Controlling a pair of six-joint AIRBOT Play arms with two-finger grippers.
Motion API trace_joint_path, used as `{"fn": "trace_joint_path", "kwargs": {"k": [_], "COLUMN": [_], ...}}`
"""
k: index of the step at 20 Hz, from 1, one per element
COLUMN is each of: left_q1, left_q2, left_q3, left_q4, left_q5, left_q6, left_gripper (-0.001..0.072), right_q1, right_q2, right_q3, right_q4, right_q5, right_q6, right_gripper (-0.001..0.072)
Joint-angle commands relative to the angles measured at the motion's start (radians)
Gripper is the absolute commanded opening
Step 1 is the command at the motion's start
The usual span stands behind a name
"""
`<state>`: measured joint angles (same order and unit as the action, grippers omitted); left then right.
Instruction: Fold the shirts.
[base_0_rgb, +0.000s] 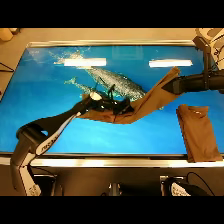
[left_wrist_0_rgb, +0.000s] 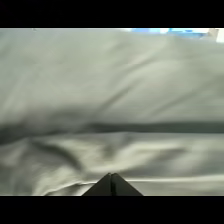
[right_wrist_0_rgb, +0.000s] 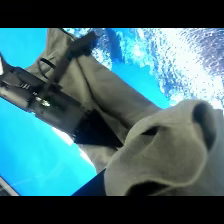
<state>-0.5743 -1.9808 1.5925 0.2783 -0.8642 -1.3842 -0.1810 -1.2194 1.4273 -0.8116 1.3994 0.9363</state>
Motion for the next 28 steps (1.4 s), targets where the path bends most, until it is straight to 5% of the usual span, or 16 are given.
{"fn": "trace_joint_path", "kwargs": {"k": [1, 5, 11, 19, 21, 22, 24, 28], "left_q1": [0.080, 0.255, 0.506, 0.560, 0.560, 0.560, 0.560, 0.562], "left_q2": [0.118, 0.370, 0.689, 0.845, 0.845, 0.844, 0.842, 0.842], "left_q3": [0.000, 0.000, 0.000, -0.001, -0.011, -0.018, -0.031, -0.035], "left_q4": [0.093, 0.282, 0.303, 0.322, 0.326, 0.327, 0.326, 0.340], "left_q5": [-0.048, -0.077, -0.116, -0.234, -0.236, -0.236, -0.237, -0.245], "left_q6": [0.102, 0.102, 0.102, 0.102, 0.103, 0.103, 0.102, 0.103], "left_gripper": [0.0022, 0.0022, 0.0023, 0.0023, 0.0023, 0.0023, 0.0024, 0.0024], "right_q1": [0.059, 0.253, 0.508, 0.610, 0.628, 0.638, 0.648, 0.589], "right_q2": [-0.023, -0.127, -0.360, -0.558, -0.570, -0.573, -0.578, -0.560], "right_q3": [0.001, 0.001, 0.001, 0.001, 0.001, 0.001, 0.001, 0.001], "right_q4": [-0.008, 0.072, 0.287, 0.526, 0.557, 0.565, 0.580, 0.507], "right_q5": [-0.090, -0.261, -0.488, -0.586, -0.584, -0.595, -0.595, -0.473], "right_q6": [0.021, 0.020, -0.045, -0.077, -0.078, -0.080, -0.091, -0.135], "right_gripper": [0.0023, 0.0023, 0.0023, 0.0027, 0.0085, 0.0193, 0.0584, 0.0630]}}
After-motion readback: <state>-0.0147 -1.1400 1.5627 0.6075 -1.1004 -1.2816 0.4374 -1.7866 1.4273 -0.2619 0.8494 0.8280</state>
